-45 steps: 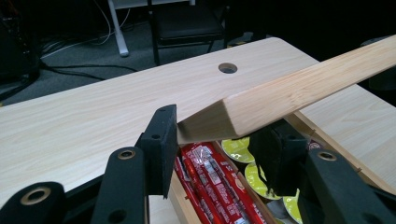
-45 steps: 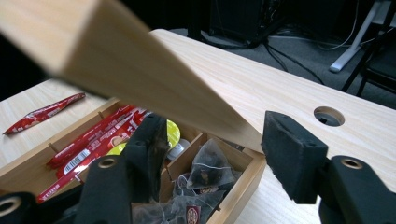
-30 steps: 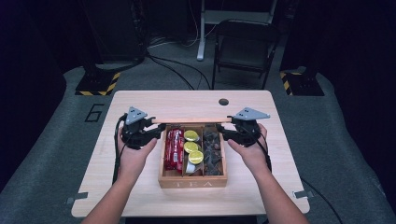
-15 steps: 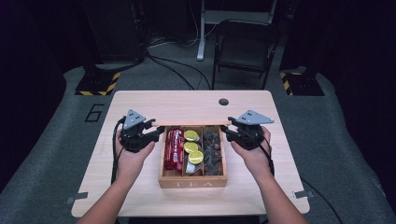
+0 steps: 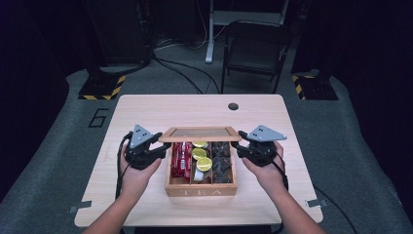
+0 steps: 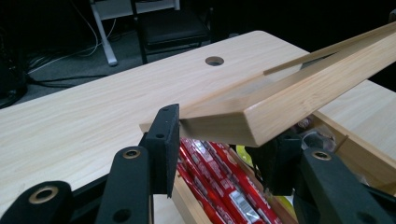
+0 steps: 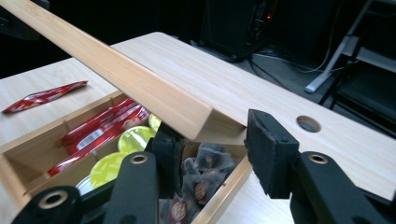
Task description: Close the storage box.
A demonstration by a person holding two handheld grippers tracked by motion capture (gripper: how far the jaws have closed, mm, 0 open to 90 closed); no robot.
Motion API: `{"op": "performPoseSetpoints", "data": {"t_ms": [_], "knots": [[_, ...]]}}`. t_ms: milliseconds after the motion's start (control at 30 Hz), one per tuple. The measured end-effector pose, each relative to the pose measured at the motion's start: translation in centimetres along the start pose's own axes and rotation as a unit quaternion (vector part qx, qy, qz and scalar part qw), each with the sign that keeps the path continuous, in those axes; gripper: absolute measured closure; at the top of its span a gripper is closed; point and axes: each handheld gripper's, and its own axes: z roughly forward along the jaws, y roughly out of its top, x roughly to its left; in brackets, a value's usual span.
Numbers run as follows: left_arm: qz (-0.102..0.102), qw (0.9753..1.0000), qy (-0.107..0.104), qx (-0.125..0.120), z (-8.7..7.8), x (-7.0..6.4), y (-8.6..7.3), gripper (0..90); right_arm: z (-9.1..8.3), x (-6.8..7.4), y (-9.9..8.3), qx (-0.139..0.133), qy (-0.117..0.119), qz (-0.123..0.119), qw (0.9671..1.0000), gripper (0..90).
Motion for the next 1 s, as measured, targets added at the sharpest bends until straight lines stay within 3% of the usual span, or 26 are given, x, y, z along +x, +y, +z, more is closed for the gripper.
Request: {"op": "performPoseSetpoints", "data": {"t_ms": [400,567,1000], "knots": [[0.002,1.0000,0.000,0.004,-0.3,-0.4,-1.2,54.6,-0.4,0.2,-1.0,0.008,0.016,0.001,0.9998,56.9],[0.003,1.0000,-0.001,0.004,-0.3,-0.6,-1.6,54.6,-0.7,0.3,-1.5,0.007,0.025,0.024,0.9994,57.2],[0.002,1.0000,-0.002,0.005,-0.4,-0.7,-2.3,54.3,-0.8,0.4,-2.0,0.012,0.028,0.014,0.9994,56.7]]}}
